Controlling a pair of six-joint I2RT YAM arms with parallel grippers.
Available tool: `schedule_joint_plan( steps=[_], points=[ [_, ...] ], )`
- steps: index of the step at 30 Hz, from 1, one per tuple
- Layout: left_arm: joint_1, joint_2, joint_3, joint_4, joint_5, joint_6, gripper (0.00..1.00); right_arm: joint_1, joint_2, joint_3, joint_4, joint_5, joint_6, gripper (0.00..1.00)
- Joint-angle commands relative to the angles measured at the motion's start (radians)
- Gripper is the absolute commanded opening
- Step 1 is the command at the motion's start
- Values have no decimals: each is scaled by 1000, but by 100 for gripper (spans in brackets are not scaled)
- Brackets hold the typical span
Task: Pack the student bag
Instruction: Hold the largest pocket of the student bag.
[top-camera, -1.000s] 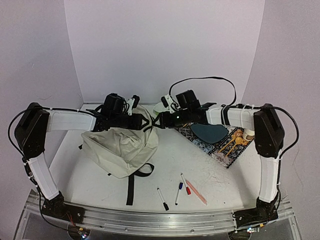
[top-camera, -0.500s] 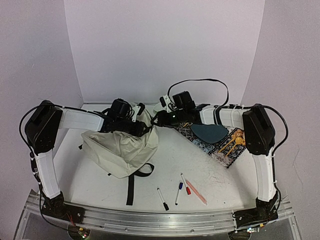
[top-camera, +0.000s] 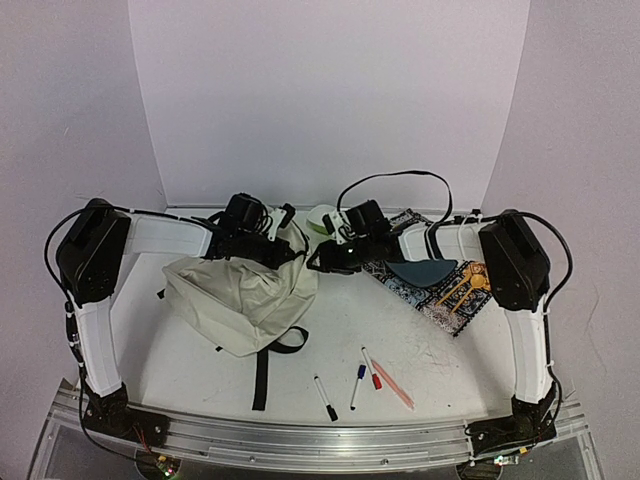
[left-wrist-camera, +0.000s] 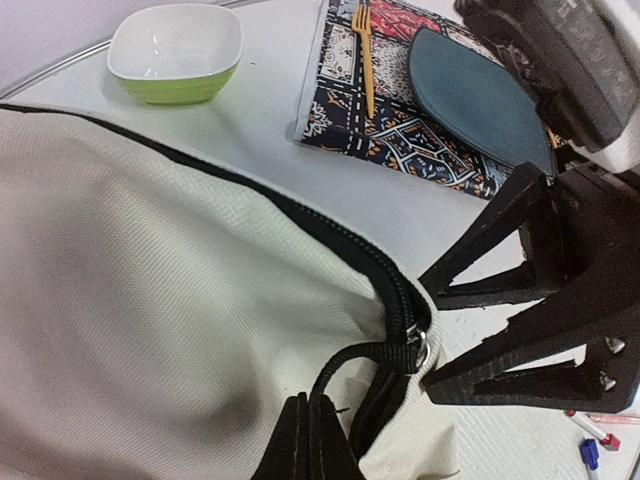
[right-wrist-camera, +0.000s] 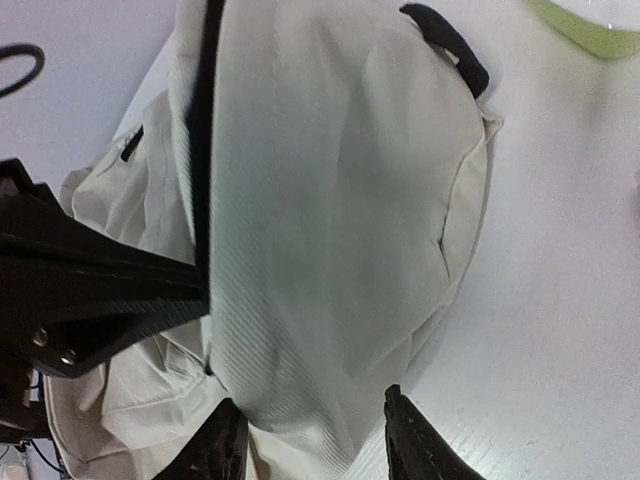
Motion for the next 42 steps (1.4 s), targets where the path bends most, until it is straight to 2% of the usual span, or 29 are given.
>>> schedule_joint_plan(
  steps=[1,4,6,10,13,19,25,27,29,32,34,42],
  points=[
    [4,-14,43,-9,10,8,0,19,-49,-22,9,4,-13,49],
    [4,-22,37,-10,8,7,0,19,-46,-28,10,15,-17,47],
    [3,-23,33,-9,6,9,0,19,-52,-32,11,18,-26,37],
    [5,-31,22,-10,-38,11,0,14,-76,-54,11,46,-39,9],
    [18,-47,10,-9,-108,-3,0,-1,-106,-81,11,63,-43,0],
    [78,-84,-25,-9,-148,-47,0,-19,-160,-119,13,21,-75,0],
    [78,-98,-38,14,15,-39,0,-18,-136,-96,40,-143,-86,0],
    [74,-102,-46,36,88,-39,8,-18,-137,-105,60,-167,-86,0],
    [65,-108,-58,82,146,-40,23,-17,-140,-113,73,-175,-81,0],
    [41,-101,-64,111,195,-32,34,-18,-137,-112,81,-179,-76,0],
    [35,-84,-61,116,206,-29,38,-18,-137,-112,88,-187,-69,0],
    [35,-56,-69,116,292,16,39,-18,-141,-120,98,-195,-64,0]
  ],
)
